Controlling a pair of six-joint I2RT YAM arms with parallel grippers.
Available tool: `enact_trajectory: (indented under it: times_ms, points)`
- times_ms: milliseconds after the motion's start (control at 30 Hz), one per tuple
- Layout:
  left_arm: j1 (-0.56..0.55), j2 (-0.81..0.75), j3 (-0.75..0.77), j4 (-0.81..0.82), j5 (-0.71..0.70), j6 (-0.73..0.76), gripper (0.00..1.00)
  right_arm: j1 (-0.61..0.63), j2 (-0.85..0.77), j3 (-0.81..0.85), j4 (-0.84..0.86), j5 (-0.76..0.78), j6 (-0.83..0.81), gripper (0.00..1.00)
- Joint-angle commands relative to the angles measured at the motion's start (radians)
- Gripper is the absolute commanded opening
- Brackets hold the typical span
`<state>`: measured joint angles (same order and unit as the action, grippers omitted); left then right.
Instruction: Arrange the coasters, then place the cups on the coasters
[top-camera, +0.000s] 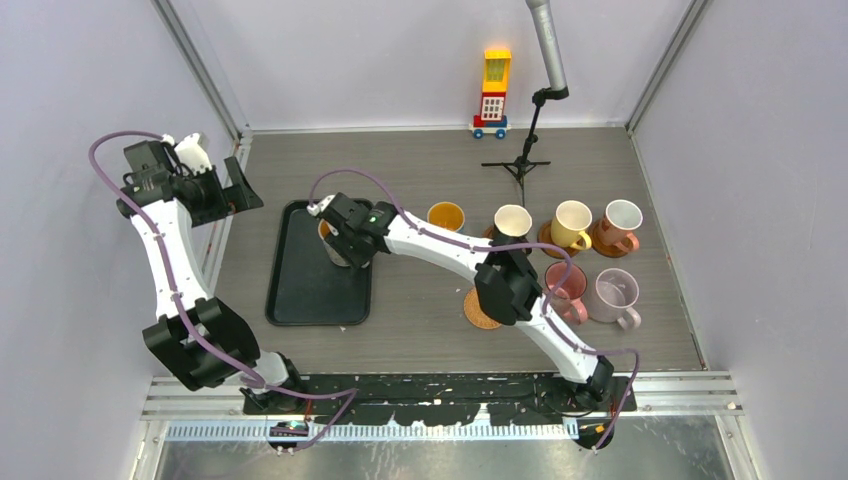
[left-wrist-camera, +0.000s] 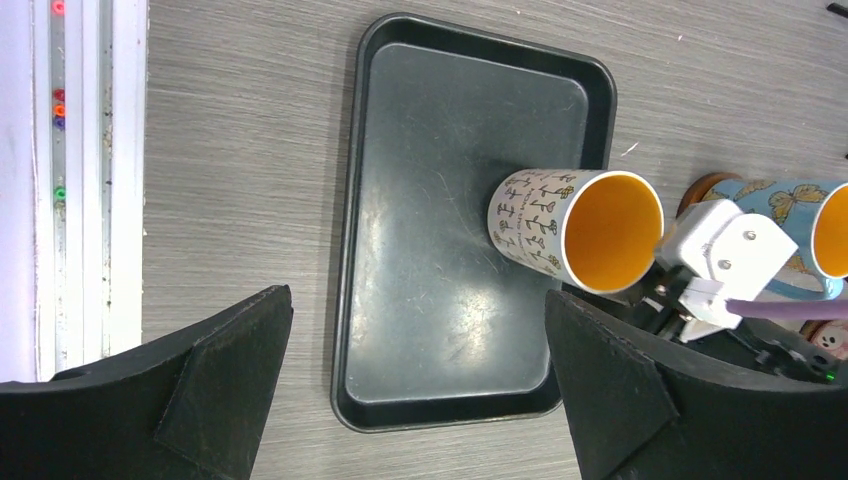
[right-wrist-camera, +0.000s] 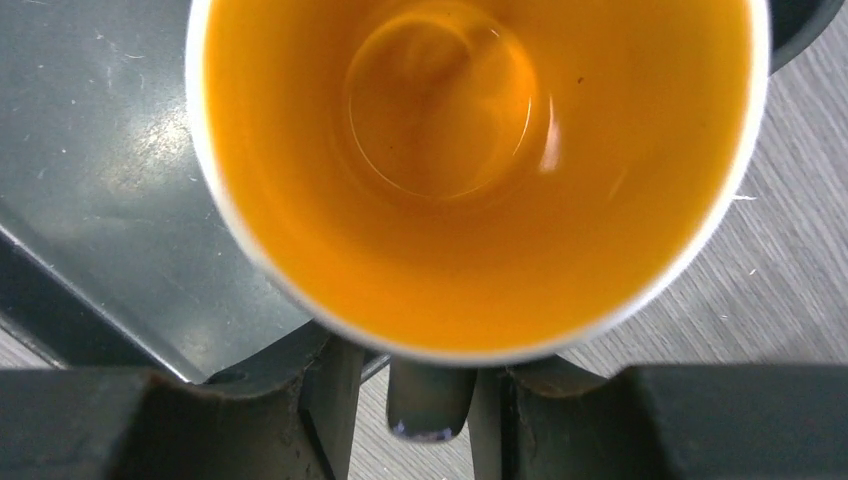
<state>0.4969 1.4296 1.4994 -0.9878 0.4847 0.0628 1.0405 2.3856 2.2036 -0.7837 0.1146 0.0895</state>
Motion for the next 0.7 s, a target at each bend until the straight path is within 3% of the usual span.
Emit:
enact_trajectory:
  times_ms: [0, 100, 300, 467, 667]
  points:
    - [0.019, 0.0, 0.024, -0.002, 0.043, -0.012, 1.0, 0.004, 0.016, 0.096, -0.028, 0.015, 0.025, 0.41]
    - [0.024, 0.003, 0.024, 0.0, 0.046, -0.012, 1.0, 0.004, 0.02, 0.112, -0.03, 0.038, 0.028, 0.32]
    - [0.031, 0.013, 0.033, 0.001, 0.057, -0.01, 1.0, 0.004, -0.017, 0.102, -0.007, 0.046, 0.023, 0.01]
    - [0.03, 0.022, 0.038, 0.007, 0.071, -0.009, 1.0, 0.004, -0.094, 0.05, 0.105, 0.006, 0.012, 0.0]
    - [0.03, 0.032, 0.058, 0.017, 0.075, -0.009, 1.0, 0.003, -0.247, -0.162, 0.422, -0.042, -0.059, 0.0]
